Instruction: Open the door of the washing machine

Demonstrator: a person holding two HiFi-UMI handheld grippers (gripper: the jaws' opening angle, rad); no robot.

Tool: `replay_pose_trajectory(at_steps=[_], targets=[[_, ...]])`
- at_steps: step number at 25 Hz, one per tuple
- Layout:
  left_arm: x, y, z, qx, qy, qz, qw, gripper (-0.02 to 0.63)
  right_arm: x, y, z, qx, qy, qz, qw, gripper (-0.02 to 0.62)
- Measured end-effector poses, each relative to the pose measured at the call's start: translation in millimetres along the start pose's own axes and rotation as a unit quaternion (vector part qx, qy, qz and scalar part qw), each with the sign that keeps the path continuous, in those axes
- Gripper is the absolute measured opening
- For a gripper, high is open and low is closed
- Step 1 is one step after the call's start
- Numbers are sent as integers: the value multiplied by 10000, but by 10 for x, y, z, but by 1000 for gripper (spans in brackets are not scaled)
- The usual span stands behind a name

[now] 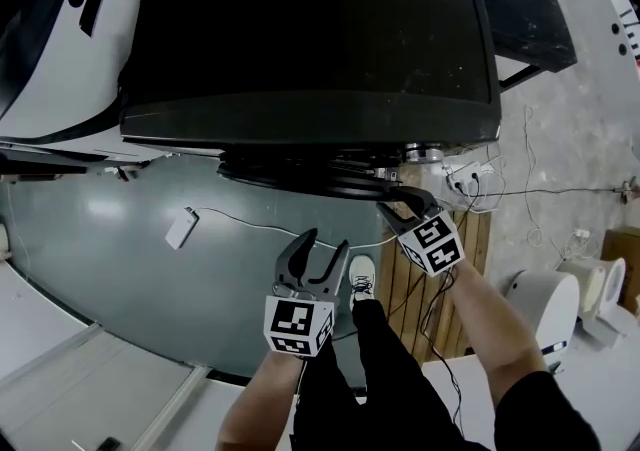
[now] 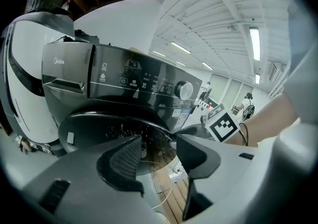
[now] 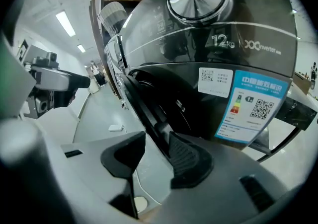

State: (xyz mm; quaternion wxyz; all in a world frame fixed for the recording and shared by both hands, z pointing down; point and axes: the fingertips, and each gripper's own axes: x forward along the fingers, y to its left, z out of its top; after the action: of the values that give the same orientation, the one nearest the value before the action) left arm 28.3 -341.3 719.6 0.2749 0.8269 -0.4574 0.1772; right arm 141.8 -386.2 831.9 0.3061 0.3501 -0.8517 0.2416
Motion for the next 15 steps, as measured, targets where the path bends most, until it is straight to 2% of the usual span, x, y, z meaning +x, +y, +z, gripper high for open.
replay_pose_trajectory(at_steps=[7, 15], targets=[[4, -38, -250, -290, 156, 77, 9994, 225, -112, 282, -171, 137, 14, 307, 9994, 143], [-89, -54, -458, -562, 265, 287, 9977, 227, -361, 848, -205, -298, -143, 1216, 9920, 130]])
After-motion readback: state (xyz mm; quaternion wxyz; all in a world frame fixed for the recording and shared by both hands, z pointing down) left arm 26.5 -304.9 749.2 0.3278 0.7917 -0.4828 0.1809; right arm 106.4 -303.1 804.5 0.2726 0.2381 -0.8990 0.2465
